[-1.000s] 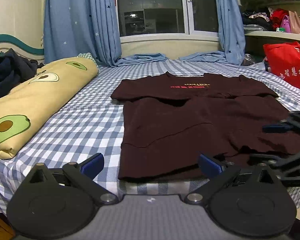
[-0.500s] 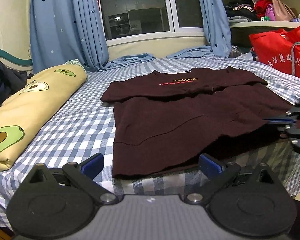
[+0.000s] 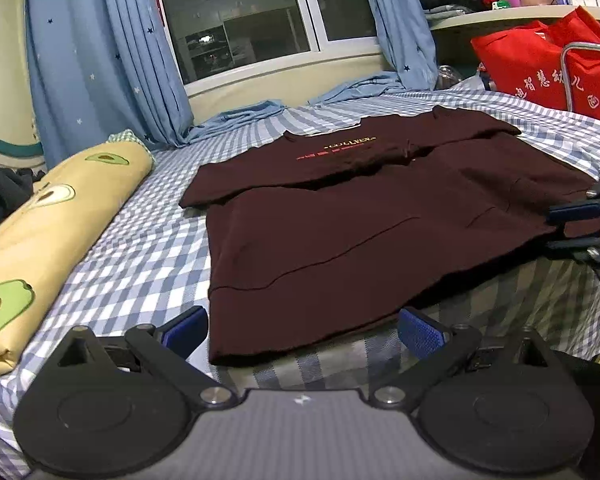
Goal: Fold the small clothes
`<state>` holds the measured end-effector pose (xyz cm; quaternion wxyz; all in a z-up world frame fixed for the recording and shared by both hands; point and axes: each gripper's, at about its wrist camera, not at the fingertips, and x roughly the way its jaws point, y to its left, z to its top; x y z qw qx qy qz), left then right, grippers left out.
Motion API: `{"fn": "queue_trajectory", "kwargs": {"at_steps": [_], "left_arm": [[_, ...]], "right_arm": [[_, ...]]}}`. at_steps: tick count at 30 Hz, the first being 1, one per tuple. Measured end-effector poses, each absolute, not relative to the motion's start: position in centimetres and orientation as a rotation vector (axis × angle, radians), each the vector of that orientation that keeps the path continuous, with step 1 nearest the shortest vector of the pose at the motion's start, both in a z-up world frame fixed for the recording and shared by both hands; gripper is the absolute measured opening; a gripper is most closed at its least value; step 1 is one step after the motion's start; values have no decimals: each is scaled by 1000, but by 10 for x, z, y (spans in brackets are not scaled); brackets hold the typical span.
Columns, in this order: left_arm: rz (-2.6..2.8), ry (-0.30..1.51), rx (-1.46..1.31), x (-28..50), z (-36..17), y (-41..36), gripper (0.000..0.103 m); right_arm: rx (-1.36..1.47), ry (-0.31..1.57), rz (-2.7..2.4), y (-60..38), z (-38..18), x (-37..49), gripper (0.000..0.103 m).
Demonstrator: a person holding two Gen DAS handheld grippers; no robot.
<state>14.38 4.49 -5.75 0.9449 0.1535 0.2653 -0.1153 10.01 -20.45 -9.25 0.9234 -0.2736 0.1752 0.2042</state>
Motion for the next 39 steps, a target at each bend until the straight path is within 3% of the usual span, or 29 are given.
{"fn": "queue_trajectory", "kwargs": {"at_steps": [2, 4, 14, 15, 17, 20, 21, 24, 36, 39], "left_arm": [[-238, 546, 305, 147, -59, 44, 102], [-243, 547, 306, 150, -61, 41, 102], [-282, 551, 322, 154, -65, 28, 102], [-288, 552, 322, 154, -65, 27, 102], [-305, 552, 331, 154, -67, 22, 102], [-331, 545, 353, 151, -70, 15, 102], [-340, 542, 355, 150, -70, 12, 102], [-355, 518, 349, 148, -71, 3, 102], [-369, 471, 369, 163, -75, -38, 102], [-309, 486, 325, 176, -72, -28, 95]], "right_arm": [[-591, 361, 408, -213, -96, 93, 44], [-644, 358, 383, -220, -103, 85, 66], [-854, 413, 161, -249, -141, 97, 80], [-882, 417, 147, -249, -144, 100, 78], [-902, 419, 122, -252, -147, 103, 64], [-888, 426, 122, -257, -140, 102, 38], [-883, 421, 114, -259, -135, 101, 23], [-802, 419, 117, -270, -116, 99, 4], [-526, 244, 90, -282, -27, 116, 3], [-515, 219, 79, -282, -20, 118, 3]]}}
